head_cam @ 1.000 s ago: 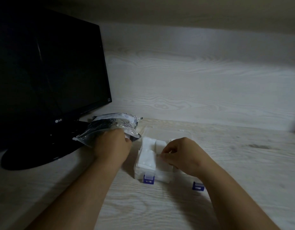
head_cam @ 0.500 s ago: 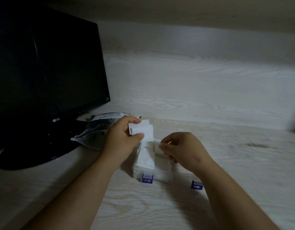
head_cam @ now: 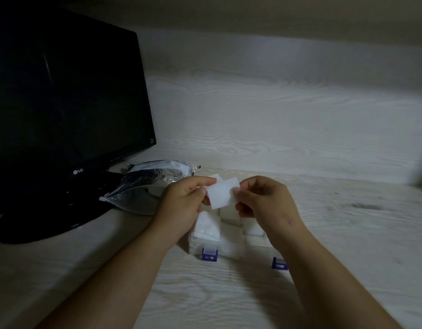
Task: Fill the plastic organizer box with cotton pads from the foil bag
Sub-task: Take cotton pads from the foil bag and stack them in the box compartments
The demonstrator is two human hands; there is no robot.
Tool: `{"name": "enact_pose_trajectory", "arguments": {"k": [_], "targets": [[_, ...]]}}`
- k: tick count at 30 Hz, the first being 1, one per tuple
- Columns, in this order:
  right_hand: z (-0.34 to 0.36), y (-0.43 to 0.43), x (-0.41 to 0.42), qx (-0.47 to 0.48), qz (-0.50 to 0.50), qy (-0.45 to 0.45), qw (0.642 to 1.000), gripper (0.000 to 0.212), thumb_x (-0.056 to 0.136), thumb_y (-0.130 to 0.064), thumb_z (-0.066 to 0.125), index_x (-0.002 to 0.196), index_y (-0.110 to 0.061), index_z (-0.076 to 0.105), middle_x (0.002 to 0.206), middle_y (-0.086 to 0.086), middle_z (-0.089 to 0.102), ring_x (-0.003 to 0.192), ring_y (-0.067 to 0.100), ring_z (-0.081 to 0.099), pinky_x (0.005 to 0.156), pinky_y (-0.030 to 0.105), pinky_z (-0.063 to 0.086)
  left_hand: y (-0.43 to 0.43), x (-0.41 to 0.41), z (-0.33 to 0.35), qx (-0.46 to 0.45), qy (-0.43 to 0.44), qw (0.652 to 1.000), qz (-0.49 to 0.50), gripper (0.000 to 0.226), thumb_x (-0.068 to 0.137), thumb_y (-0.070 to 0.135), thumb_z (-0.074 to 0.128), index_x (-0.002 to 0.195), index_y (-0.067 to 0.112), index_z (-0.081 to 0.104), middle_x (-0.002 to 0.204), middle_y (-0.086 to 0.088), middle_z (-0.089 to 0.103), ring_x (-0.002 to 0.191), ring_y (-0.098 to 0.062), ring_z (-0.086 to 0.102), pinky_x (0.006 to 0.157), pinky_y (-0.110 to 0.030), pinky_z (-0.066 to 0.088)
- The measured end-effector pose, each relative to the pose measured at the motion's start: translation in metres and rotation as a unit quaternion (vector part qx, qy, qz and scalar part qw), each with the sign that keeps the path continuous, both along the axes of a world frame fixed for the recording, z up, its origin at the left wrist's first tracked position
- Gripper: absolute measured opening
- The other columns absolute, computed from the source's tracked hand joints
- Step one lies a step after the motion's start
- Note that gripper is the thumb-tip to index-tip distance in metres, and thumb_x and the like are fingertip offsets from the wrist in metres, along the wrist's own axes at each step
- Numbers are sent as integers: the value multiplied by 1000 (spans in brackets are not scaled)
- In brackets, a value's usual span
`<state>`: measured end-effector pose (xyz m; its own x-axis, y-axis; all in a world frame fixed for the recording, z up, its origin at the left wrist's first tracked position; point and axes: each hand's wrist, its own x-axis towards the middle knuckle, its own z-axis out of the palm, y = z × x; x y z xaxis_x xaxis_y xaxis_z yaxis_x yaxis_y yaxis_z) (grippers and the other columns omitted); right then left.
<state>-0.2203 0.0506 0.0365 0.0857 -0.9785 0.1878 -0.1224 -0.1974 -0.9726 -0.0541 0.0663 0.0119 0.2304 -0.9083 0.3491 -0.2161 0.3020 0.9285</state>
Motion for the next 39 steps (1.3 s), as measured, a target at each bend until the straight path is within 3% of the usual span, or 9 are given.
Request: {"name": "enact_pose_trajectory", "arguments": {"k": [3, 5, 9, 12, 19, 25, 28, 31, 39], "targets": [[-1, -1, -1, -7, -5, -1, 1000, 7, 86, -11, 71, 83, -5, 69, 68, 3, 69, 58, 11, 63, 59, 27, 56, 2, -2, 2, 13, -7, 1000, -17, 40, 95, 0, 50, 119, 31, 59, 68, 0, 66, 57, -8, 54, 57, -18, 46], [-2, -2, -2, -10, -9, 0, 1000, 6, 86, -12, 71, 83, -7, 70, 71, 4, 71, 61, 11, 64, 60, 27, 56, 2, -2, 2, 21, -12, 999, -31, 45, 96, 1, 49, 125, 36, 50, 65, 1, 66, 57, -8, 56, 58, -19, 46], [-3, -3, -1, -14, -16, -16, 1000, 4, 84, -7, 72, 82, -5, 70, 73, 9, 71, 61, 14, 65, 67, 35, 59, 4, -5, 4, 37, 10, 998, -58, 38, 95, -1, 47, 115, 29, 58, 74, -1, 71, 66, -15, 61, 64, -28, 50], [-3, -3, -1, -23, -29, -10, 999, 4, 83, -7, 74, 84, -8, 70, 77, 5, 72, 62, 14, 68, 66, 32, 61, 6, -8, 5, 48, 3, 996, -81, 35, 95, -1, 46, 110, 29, 56, 73, -6, 71, 67, -19, 60, 68, -34, 50], [-3, -2, -1, -23, -34, 9, 999, 11, 82, -9, 75, 89, -13, 67, 73, 2, 71, 65, 13, 70, 65, 29, 61, 7, -7, 4, 60, -19, 992, -107, 34, 95, -4, 43, 114, 22, 52, 79, -14, 71, 70, -18, 62, 65, -28, 51], [-2, -2, -1, -21, -36, 5, 999, 11, 82, -9, 75, 89, -13, 67, 74, 4, 72, 62, 13, 68, 65, 32, 60, 6, -6, 3, 36, -43, 993, -101, 30, 96, 0, 46, 115, 23, 53, 80, -10, 72, 70, -16, 62, 64, -27, 49], [-1, -3, -1, -20, -33, -8, 999, 11, 82, -7, 75, 90, -9, 68, 74, 6, 73, 65, 15, 70, 65, 30, 61, 5, -6, 3, 14, -41, 995, -92, 30, 94, -2, 52, 107, 25, 56, 72, 4, 71, 64, -5, 62, 58, -19, 46], [-2, -2, 0, -22, -23, -13, 999, 12, 82, -7, 75, 91, -8, 68, 74, 5, 73, 67, 15, 71, 63, 26, 61, 5, -7, 5, -3, -39, 997, -67, 33, 87, -5, 61, 97, 27, 60, 79, 4, 71, 64, -2, 64, 54, -13, 45], [-3, -4, -2, -43, -40, -5, 998, 12, 80, -7, 77, 87, -9, 67, 79, 3, 71, 60, 11, 68, 61, 24, 59, 7, -5, 6, 3, -24, 999, -31, 16, 93, 3, 57, 89, 17, 65, 63, 1, 70, 54, -7, 60, 53, -20, 48]]}}
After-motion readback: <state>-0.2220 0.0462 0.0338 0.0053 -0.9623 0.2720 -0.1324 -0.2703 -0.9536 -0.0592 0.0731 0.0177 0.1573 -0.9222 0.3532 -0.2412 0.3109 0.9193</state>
